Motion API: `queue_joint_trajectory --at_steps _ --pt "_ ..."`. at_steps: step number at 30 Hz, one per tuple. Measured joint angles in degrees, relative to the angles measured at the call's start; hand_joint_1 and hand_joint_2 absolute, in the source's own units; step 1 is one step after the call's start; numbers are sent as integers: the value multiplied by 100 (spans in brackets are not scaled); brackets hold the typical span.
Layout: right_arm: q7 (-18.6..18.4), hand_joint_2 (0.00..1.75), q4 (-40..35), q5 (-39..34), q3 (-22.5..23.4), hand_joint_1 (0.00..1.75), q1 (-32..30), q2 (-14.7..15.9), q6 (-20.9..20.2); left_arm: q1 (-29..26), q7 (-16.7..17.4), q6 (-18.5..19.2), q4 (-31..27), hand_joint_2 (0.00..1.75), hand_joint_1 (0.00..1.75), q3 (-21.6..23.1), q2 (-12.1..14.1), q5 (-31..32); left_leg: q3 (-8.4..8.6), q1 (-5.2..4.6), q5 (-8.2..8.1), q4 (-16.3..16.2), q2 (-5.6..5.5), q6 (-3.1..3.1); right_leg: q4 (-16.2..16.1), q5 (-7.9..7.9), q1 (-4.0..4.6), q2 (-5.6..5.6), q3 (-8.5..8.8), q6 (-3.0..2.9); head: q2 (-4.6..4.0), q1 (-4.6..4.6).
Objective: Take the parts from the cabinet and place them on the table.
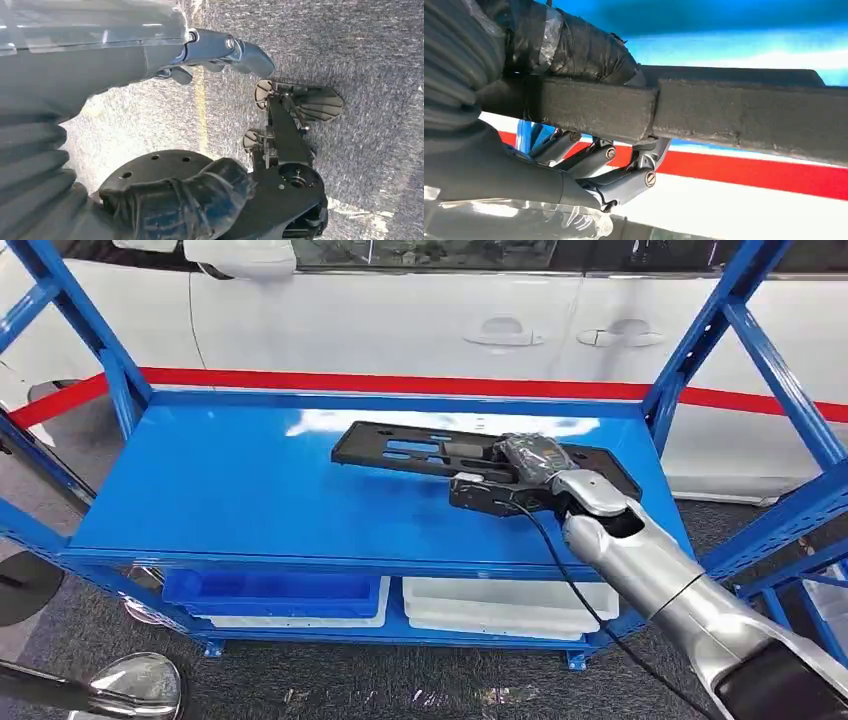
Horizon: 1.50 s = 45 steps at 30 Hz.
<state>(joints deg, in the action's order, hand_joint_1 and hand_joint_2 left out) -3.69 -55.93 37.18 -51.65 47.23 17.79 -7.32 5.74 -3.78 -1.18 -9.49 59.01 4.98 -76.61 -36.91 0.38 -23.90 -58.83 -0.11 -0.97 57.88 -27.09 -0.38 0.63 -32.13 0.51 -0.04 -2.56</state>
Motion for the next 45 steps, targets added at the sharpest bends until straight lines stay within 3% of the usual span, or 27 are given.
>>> queue_joint_trajectory --at_steps 5,11,13,14,16,18,19,20,22,23,24,25,26,29,30,31,33,34,35,36,37,39,40,41,42,44,45 --pt "-4 175 -335 -39 103 175 -71 74 123 0 85 -149 0 175 0 0 -2 33 2 0 2 3 0 2 0 0 0 0 0 0 0 0" --pt "-188 175 -1348 -162 486 175 -207 203 188 1 164 -257 0 175 0 0 -2 81 2 0 3 3 -1 5 0 0 -1 -1 1 0 0 -2" --pt "-314 175 -1883 -162 718 175 -269 214 182 2 273 -323 2 175 0 0 2 81 3 -50 10 -18 -17 -46 -59 43 -48 -5 21 65 0 -9" --pt "-334 175 -2100 -151 825 175 -284 216 179 4 315 -337 2 175 0 0 0 81 56 -14 55 102 9 -87 -93 54 -12 12 45 86 0 -2" --pt "-385 175 -2486 -81 1023 175 -308 234 155 1 394 -345 2 175 0 0 -17 81 167 40 140 298 40 -123 178 -222 -17 -11 -41 87 0 20" --pt "-389 175 -2847 -24 1073 175 -329 232 127 13 453 -330 2 175 0 0 -22 85 159 47 152 298 61 -137 1036 -708 -42 -10 -390 109 0 46" --pt "-380 175 -3002 -9 1078 175 -378 232 100 15 474 -315 2 175 0 0 -28 85 155 50 153 296 69 -136 1401 -844 -63 -11 -538 129 0 41" --pt "-365 175 -3146 -7 1080 175 -437 232 85 14 481 -302 2 175 0 0 -33 87 149 63 158 287 69 -126 1567 -835 -93 -13 -599 156 0 44" --pt "-347 175 -3409 -18 1089 175 -489 232 50 14 503 -273 2 175 0 0 -41 85 103 120 157 222 68 -66 1111 -462 -177 -29 -352 241 0 44" --pt "-337 175 -3517 -43 1100 175 -478 236 37 16 509 -254 2 175 0 0 -44 83 56 164 141 146 67 -11 602 -212 -229 -56 -88 301 0 44" --pt "-319 175 -3624 -79 1110 175 -458 241 26 18 514 -241 2 175 0 0 -44 78 -2 182 115 49 66 59 128 -141 -285 -83 131 376 0 53" --pt "-297 175 -3692 -116 1117 175 -446 241 24 20 516 -238 11 175 0 0 -11 79 -65 161 118 14 44 132 208 -182 -188 -17 162 356 0 63" --pt "-284 175 -3780 -147 1124 175 -450 247 15 20 527 -223 13 175 0 0 -35 76 -75 155 133 -17 40 177 268 -120 -195 11 50 252 0 59" --pt "-278 175 -3941 -184 1126 175 -460 256 9 -3 531 -201 11 175 0 2 -48 76 -153 173 270 0 16 295 286 -103 -181 20 -79 85 0 46" --pt "-271 175 -3980 -216 1132 175 -450 267 2 -1 531 -201 11 175 0 2 -48 74 -202 210 204 -49 21 317 264 -45 -196 16 -127 -5 0 42" --pt "-269 175 -4016 -269 1135 175 -449 267 -9 0 531 -199 11 175 0 2 -50 68 -297 202 -40 -233 34 311 259 2 -181 17 -171 -62 0 35" --pt "-245 175 -4077 -422 1137 175 -435 267 -63 3 538 -186 11 175 0 2 -52 35 -551 170 -670 -1065 26 291 256 89 -153 20 -277 -138 0 20" --pt "-245 175 -4086 -481 1137 175 -435 267 -90 7 540 -186 11 175 0 2 -52 28 -675 154 -904 -1528 26 286 259 132 -121 22 -335 -160 0 11" --pt "-245 175 -4088 -531 1135 175 -435 269 -107 12 549 -186 11 175 0 2 -52 17 -716 140 -1002 -1799 26 262 261 173 -88 24 -391 -173 0 13" --pt "-247 175 -4088 -562 1135 175 -434 269 -116 13 557 -186 11 175 0 2 -55 15 -646 123 -978 -1816 26 230 263 213 -61 29 -443 -183 0 11" --pt "-253 175 -4090 -586 1135 175 -428 271 -120 13 566 -186 11 175 0 2 -54 2 -430 91 -863 -1583 25 174 264 257 -28 29 -497 -188 0 11" --pt "-256 175 -4092 -627 1135 175 -389 282 -116 18 581 -186 11 175 0 2 -57 -2 264 -10 -560 -643 6 6 261 335 23 30 -572 -190 0 11" --pt "-256 175 -4112 -649 1135 175 -358 286 -109 37 581 -190 13 175 0 2 -35 -7 561 -66 -629 -181 -16 -110 263 368 6 15 -587 -185 0 22" --pt "-256 175 -4134 -667 1135 175 -329 304 -105 40 588 -190 13 175 0 2 -41 -13 652 -77 -615 -48 27 -80 249 406 33 15 -610 -154 0 24" --pt "-253 175 -4140 -673 1135 175 -311 306 -103 44 588 -190 13 175 0 2 -44 -18 616 -104 -544 -51 16 -73 219 441 16 -6 -597 -118 0 9" --pt "-249 175 -4142 -703 1132 175 -296 308 -103 57 588 -190 13 175 0 2 -46 -18 566 -133 -492 19 10 -113 159 535 -7 -16 -589 -54 0 0" --pt "-249 175 -4147 -726 1132 175 -295 319 -105 49 588 -190 13 175 0 2 -57 -15 556 -84 -392 142 25 -142 127 574 38 -4 -591 -4 0 0"
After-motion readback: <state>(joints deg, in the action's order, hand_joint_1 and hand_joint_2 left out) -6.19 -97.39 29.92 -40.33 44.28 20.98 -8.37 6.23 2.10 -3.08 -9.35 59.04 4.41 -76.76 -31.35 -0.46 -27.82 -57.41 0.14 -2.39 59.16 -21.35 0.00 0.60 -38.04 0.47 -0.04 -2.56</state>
